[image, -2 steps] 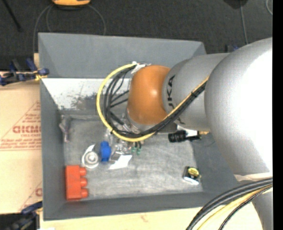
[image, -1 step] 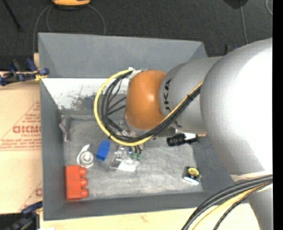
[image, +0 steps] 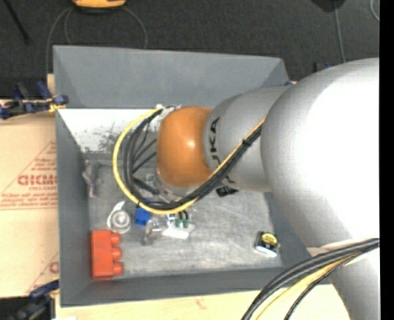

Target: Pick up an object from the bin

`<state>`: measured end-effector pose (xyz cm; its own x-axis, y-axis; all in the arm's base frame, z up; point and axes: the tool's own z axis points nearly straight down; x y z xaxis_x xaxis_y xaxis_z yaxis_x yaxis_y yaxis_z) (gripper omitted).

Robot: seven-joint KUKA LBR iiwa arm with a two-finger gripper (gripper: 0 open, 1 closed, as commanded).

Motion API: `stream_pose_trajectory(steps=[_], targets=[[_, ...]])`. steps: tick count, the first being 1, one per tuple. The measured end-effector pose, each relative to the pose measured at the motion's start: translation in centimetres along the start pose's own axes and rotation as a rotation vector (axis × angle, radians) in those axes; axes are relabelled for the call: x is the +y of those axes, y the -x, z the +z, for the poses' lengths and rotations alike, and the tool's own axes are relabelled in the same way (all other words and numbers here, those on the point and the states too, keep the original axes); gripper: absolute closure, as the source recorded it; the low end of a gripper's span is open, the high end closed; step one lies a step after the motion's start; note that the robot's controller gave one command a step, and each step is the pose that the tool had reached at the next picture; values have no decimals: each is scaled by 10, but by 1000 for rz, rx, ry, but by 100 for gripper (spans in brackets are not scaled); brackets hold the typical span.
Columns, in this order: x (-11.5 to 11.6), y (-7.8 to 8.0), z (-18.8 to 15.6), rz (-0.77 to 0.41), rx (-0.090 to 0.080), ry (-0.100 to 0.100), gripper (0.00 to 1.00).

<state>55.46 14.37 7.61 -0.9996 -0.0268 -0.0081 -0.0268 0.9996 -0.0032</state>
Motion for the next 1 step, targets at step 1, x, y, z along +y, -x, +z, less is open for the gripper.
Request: stream_pose_trajectory(steps=[1], targets=[[2, 0, -2, 1, 1, 3, 100]])
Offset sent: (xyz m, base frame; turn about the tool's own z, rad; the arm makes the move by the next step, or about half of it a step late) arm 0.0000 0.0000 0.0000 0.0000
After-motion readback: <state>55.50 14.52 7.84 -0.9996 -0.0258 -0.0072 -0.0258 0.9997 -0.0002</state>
